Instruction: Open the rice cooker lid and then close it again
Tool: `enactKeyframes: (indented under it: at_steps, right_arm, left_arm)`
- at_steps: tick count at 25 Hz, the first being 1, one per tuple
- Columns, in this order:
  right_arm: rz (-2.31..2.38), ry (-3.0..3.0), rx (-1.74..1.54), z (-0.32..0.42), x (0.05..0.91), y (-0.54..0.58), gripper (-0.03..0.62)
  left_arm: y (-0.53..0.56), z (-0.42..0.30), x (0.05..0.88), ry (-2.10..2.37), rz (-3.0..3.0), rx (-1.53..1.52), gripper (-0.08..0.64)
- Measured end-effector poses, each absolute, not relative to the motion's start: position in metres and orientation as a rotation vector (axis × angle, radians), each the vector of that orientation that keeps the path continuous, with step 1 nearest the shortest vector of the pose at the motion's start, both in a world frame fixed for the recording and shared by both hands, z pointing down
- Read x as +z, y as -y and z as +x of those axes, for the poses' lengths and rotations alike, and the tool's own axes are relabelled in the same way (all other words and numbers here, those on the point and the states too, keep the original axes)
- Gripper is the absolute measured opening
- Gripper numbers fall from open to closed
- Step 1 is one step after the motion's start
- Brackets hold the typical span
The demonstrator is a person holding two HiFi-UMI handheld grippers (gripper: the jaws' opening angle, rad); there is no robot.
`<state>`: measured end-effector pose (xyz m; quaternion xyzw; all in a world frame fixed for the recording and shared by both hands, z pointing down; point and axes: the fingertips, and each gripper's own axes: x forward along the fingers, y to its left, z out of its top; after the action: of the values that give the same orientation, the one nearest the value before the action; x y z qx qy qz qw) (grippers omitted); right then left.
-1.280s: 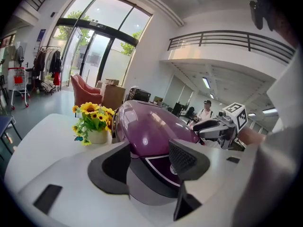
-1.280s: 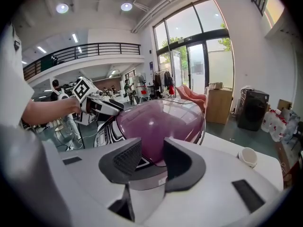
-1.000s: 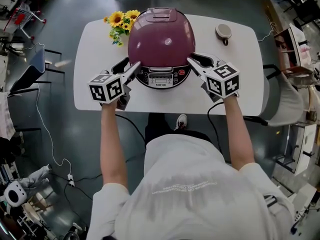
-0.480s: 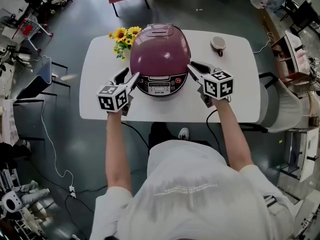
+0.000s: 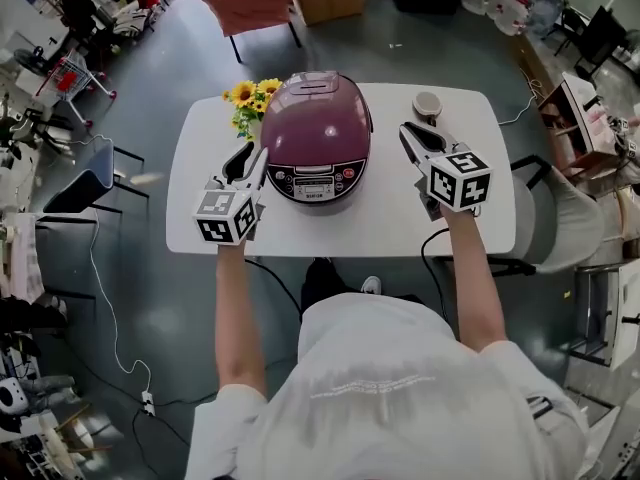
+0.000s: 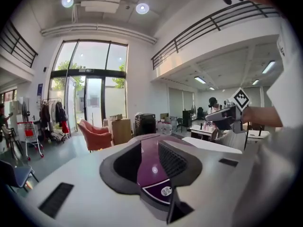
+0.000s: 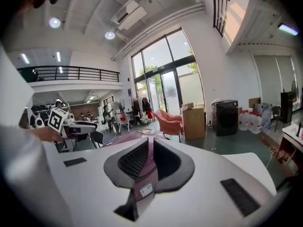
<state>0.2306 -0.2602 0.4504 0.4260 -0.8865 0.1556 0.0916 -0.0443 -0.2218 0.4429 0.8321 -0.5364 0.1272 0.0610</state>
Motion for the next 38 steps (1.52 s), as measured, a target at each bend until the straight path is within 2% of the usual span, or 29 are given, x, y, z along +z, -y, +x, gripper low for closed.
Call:
enactKeyframes:
  at_steps: [4, 9, 18, 38]
  right_arm:
    - [1.290, 2.644, 0.281, 0.239, 0.418, 0.250, 0.048]
    - [1.273, 2.647, 0.089, 0.241, 0.390, 0.235, 0.043]
    - [1.250, 2.680, -0.119, 0.238, 0.346, 0.210, 0.029]
    - [1.201, 2.734, -0.263, 0.236, 0.315, 0.175, 0.028]
  left_arm:
    - [0.216, -0.037, 0.412, 1.702, 2.567, 0.342, 0.054]
    - [0.204, -0.022, 0.385, 1.759, 2.624, 0.366, 0.018]
    - [0.175, 0.005, 0.338, 1.780, 2.732, 0.332, 0.015]
    - [0.141, 0.038, 0.293, 1.803, 2.870, 0.331, 0.015]
